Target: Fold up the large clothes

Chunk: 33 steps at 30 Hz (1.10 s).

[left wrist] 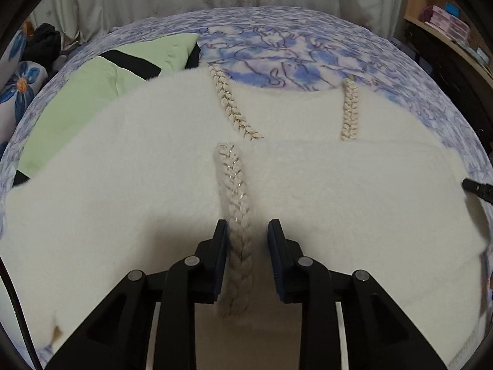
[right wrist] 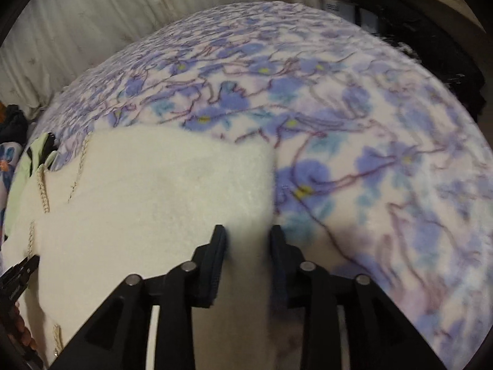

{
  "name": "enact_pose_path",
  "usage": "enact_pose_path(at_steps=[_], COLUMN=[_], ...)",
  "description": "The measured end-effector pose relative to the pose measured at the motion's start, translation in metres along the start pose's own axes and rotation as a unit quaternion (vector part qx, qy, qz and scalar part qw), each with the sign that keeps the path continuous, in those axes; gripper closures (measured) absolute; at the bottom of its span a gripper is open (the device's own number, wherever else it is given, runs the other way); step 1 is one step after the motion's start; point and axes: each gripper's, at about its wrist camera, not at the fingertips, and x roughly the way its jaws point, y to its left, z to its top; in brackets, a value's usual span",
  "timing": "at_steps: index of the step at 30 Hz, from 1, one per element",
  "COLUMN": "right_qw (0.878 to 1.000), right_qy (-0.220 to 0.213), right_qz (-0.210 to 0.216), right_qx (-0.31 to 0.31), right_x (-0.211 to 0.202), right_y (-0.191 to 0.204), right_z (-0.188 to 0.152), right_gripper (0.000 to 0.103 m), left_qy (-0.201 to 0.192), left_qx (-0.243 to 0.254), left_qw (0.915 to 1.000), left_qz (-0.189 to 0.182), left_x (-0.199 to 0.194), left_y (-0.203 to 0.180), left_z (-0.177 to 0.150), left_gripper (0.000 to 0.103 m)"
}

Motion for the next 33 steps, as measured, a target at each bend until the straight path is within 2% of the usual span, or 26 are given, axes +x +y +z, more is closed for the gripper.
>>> enact_pose_path(at_steps=[3,5,10,12,14,16,18,20,21,22,23,24,30,33], right_qw=[0.998,0.996,0.989,0.985,0.982,0.984,0.988,0.993,0.994,0.995,0.995,0.995,0.993,0.996], right_qy=[-0.059,-0.076,-0.028,-0.012,-0.001,0.006,-0.007,-0.019,-0.021,-0.019,-0.015,-0.017,-0.029,-0.027], right_qz=[-0.02,0.005,0.098,0.106,0.096,0.068,0.039,-0.02,-0.022,-0.016,-0.013,-0.018,-0.051,-0.037], right_qx=[-0.021,-0.043,-0.107,-0.138,-0.16,-0.164,-0.148,-0.116,-0.101,-0.094,-0.094,-0.098,-0.105,-0.08], right_x=[-0.037,-0.055,-0.056,-0.049,-0.04,-0.03,-0.028,-0.024,-0.023,-0.023,-0.024,-0.027,-0.026,-0.03], right_y=[0.014,0.034,0.101,0.123,0.131,0.121,0.096,0.058,0.039,0.029,0.021,0.018,0.027,0.022], right_z=[-0.008,-0.018,-0.055,-0.073,-0.084,-0.09,-0.087,-0.079,-0.075,-0.074,-0.073,-0.072,-0.076,-0.076], right_gripper=[0.072,0.071,0.071,0.071,0.071,0.071,0.073,0.073,0.077,0.094,0.1,0.103,0.103,0.101], left_qy=[-0.019,-0.037,-0.033,-0.018,0.004,-0.002,-0.007,-0.004,-0.002,0.0,0.001,0.002,0.0,0.007], left_qx=[-0.028,-0.046,-0.053,-0.041,-0.032,-0.02,-0.012,-0.019,-0.026,-0.034,-0.038,-0.043,-0.039,-0.04], left_qw=[0.9994,0.9981,0.9959,0.9971,0.9984,0.9993,0.9996,0.9995,0.9993,0.9989,0.9987,0.9985,0.9991,0.999], left_qz=[-0.002,-0.017,-0.066,-0.062,-0.046,-0.032,-0.027,-0.027,-0.029,-0.031,-0.033,-0.035,-0.018,-0.017], left_x=[-0.025,-0.041,-0.048,-0.038,-0.026,-0.022,-0.024,-0.024,-0.024,-0.023,-0.02,-0.02,-0.016,-0.017], left_y=[0.009,0.008,-0.017,-0.034,-0.044,-0.047,-0.045,-0.04,-0.034,-0.029,-0.027,-0.026,-0.03,-0.03], left_z=[-0.001,-0.004,-0.017,-0.027,-0.037,-0.045,-0.048,-0.045,-0.045,-0.045,-0.044,-0.043,-0.041,-0.039], left_gripper=[0.079,0.079,0.079,0.079,0.079,0.079,0.077,0.076,0.076,0.076,0.076,0.076,0.075,0.072])
